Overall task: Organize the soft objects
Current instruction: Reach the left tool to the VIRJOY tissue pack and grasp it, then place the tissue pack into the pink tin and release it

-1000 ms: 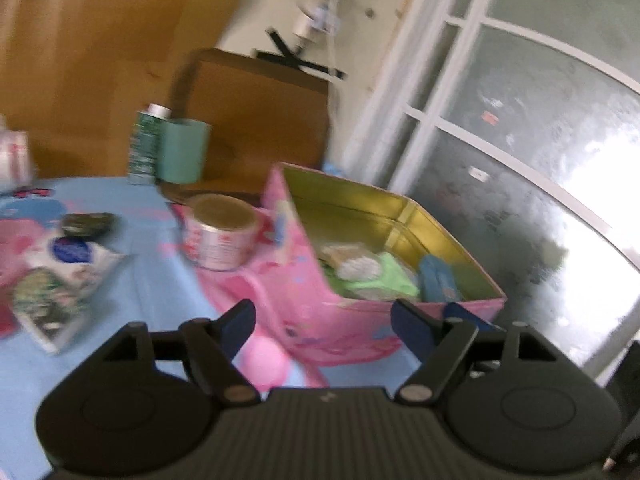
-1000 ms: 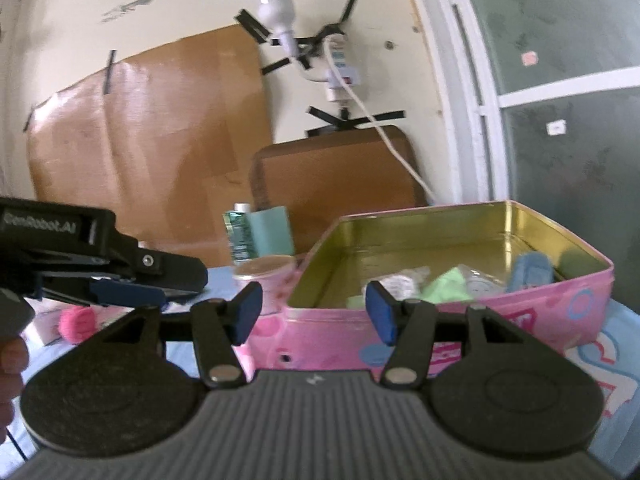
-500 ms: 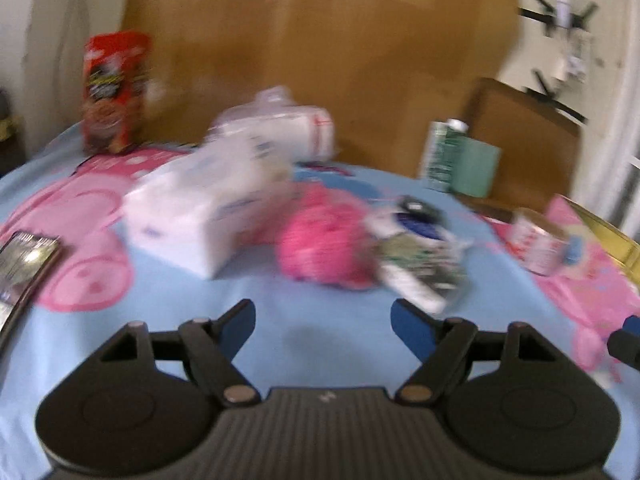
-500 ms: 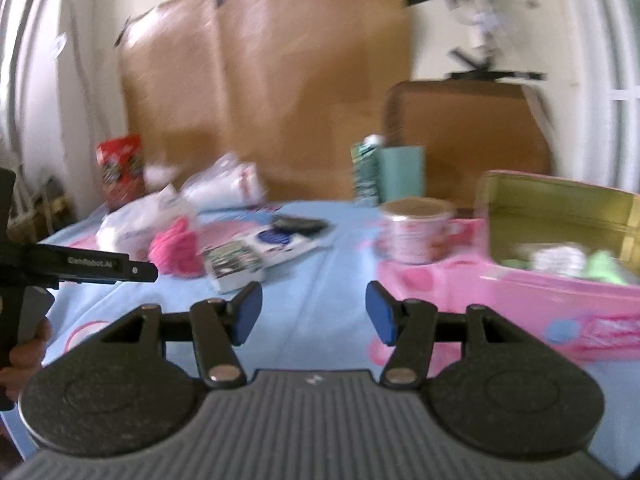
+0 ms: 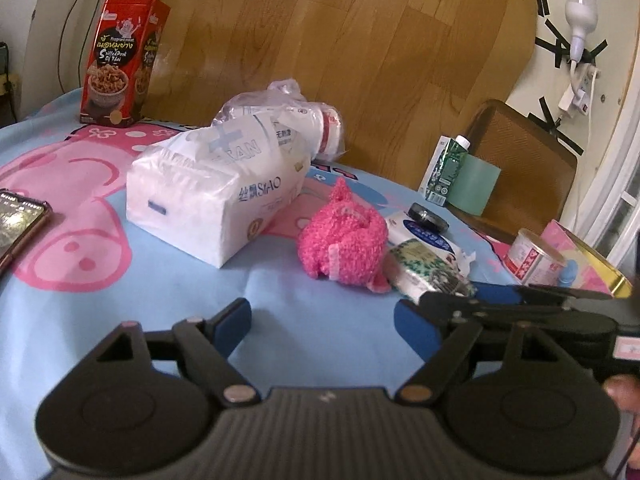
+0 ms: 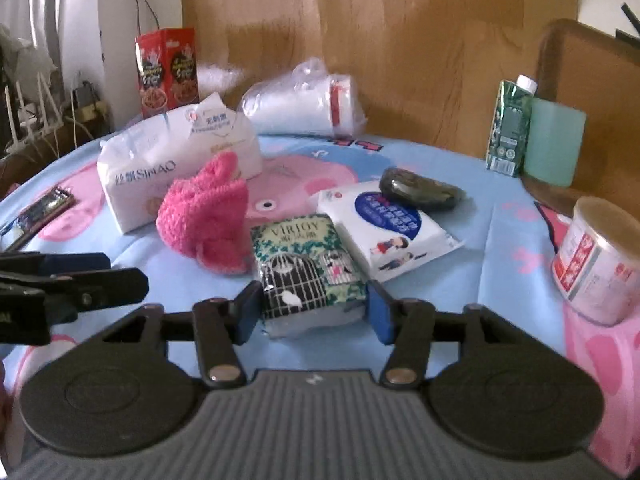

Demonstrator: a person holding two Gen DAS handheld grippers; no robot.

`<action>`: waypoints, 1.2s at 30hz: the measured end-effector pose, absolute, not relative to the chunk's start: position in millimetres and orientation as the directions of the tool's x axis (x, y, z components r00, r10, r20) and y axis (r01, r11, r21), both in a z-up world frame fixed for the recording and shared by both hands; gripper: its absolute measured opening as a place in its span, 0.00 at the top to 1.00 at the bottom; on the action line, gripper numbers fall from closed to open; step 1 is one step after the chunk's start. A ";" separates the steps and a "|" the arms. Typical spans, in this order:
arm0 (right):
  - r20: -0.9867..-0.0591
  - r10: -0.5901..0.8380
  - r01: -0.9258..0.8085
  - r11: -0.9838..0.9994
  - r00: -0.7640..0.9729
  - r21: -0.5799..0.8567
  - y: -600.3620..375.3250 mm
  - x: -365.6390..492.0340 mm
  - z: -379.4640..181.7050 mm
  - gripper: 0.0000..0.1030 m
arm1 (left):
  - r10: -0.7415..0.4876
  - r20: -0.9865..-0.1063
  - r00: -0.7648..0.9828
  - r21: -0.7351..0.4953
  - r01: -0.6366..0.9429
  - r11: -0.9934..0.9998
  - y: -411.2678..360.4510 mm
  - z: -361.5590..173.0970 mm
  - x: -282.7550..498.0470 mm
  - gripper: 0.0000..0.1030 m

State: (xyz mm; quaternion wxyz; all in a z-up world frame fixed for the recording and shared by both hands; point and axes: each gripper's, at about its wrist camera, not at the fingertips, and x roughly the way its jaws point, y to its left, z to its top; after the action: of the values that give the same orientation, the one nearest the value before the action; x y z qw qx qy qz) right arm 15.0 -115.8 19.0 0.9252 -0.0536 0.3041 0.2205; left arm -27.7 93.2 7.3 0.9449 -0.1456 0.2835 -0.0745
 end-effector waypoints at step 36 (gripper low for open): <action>-0.239 -0.262 0.266 0.964 0.935 -0.014 -374.2 -95.0 50.4 0.19 | -0.665 -0.545 0.510 -0.281 0.637 0.718 -245.6 91.8 -9.2 0.35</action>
State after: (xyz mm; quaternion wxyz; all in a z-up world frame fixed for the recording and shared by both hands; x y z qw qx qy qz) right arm -95.0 -374.2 50.4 0.9836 0.0093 0.1203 -0.1341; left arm -9.2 -245.6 91.8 0.8686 -0.0223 0.3236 -0.3747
